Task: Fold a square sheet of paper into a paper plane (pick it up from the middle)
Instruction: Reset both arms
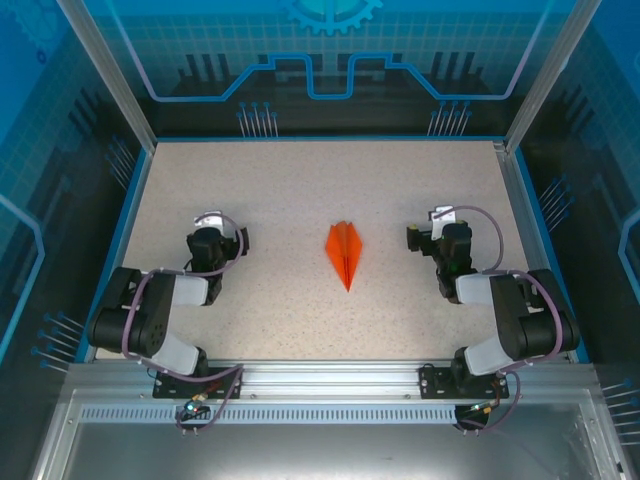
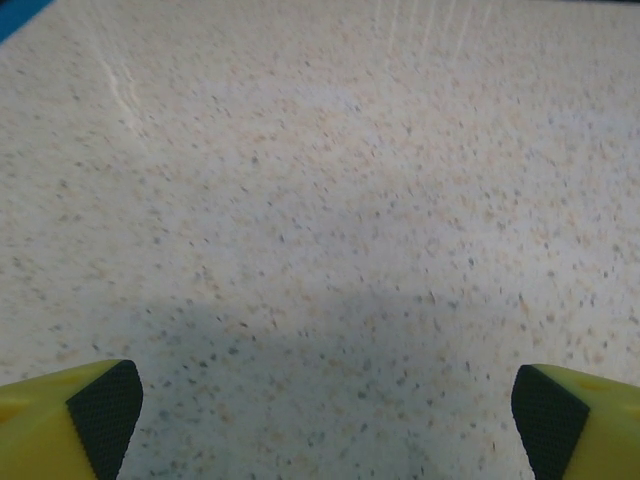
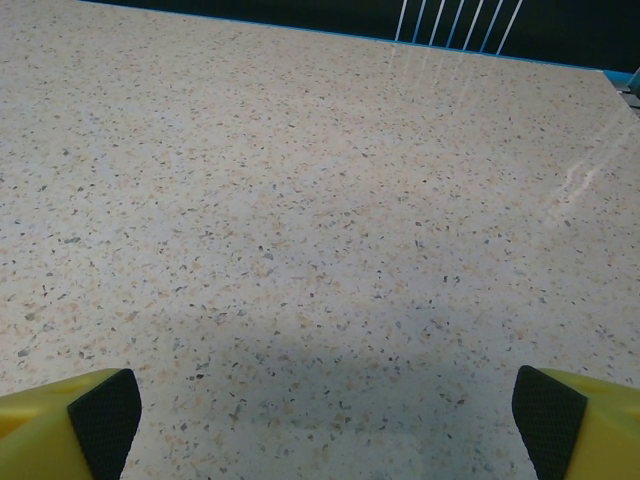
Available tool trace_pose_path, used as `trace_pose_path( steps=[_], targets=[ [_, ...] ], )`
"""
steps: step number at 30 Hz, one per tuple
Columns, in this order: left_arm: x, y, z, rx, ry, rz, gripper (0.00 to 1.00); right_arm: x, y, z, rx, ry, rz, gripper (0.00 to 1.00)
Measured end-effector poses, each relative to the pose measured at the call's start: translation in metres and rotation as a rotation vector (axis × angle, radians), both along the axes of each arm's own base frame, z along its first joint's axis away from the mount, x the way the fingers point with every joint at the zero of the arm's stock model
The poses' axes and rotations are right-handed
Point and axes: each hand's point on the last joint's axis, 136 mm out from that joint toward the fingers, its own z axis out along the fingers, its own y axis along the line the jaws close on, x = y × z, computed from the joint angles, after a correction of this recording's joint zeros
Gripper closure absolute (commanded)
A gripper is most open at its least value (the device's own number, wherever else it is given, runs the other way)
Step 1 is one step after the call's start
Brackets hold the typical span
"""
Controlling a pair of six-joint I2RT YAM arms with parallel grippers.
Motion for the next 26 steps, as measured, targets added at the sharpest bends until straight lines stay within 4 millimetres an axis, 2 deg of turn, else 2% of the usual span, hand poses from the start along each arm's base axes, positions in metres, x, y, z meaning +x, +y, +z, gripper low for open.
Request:
trace_pose_path(
  steps=[9, 26],
  targets=[
    [0.0067, -0.0011, 0.0083, -0.026, -0.035, -0.035, 0.02, 0.0003, -0.0005, 0.0006, 0.001, -0.003, -0.004, 0.0],
    [0.0082, -0.007, 0.0091, -0.039, -0.037, -0.068, 0.02, 0.0003, -0.0004, 0.0006, 0.002, -0.003, -0.004, 0.01]
  ],
)
